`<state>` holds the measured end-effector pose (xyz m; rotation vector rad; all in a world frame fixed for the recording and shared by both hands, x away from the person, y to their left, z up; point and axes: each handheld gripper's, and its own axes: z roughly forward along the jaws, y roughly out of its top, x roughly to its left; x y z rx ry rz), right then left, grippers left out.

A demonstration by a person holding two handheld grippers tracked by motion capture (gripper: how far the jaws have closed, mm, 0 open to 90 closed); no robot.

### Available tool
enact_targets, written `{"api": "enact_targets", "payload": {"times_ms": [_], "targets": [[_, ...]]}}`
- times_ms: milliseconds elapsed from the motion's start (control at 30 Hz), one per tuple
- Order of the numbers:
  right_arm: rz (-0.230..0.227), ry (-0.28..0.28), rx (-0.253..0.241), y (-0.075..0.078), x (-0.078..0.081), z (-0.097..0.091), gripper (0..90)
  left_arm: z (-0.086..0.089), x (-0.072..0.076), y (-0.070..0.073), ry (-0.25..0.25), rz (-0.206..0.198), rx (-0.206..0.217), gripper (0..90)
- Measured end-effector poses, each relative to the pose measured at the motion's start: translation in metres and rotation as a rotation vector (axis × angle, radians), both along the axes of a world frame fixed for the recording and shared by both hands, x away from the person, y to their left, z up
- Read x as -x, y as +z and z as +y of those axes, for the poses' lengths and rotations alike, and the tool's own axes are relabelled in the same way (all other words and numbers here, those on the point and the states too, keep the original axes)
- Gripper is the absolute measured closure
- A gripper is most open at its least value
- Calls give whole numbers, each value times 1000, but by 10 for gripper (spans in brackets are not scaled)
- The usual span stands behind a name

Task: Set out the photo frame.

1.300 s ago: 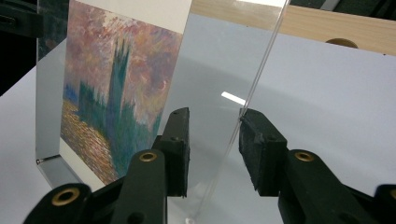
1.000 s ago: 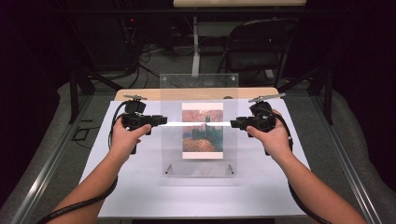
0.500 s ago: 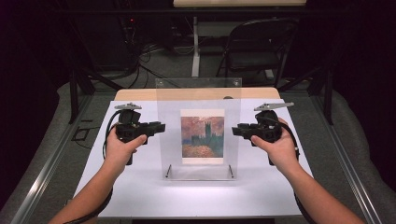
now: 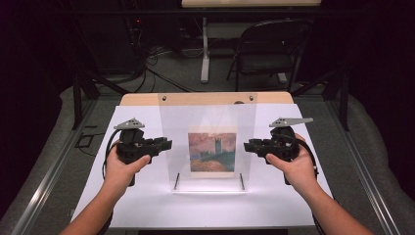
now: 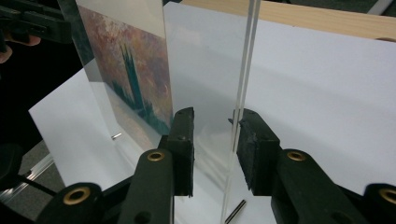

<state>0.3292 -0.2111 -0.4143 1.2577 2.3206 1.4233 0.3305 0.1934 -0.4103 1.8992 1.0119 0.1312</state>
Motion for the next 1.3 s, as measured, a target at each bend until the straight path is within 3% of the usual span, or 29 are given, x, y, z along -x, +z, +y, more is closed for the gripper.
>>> {"api": "enact_targets", "payload": {"times_ms": [267,567,900,1300], "targets": [[-35,18,3,-3,14,0,675,2,13,-3,-16,-16,14,691],[-42,34,-2,-5,24,-1,666,3,23,-8,-26,-20,32,669],[-21,37,-37,-7,20,-4,666,4,20,-9,-23,-15,43,666],[-22,33,-35,-8,22,-4,653,0,19,-13,-31,6,23,617]]}}
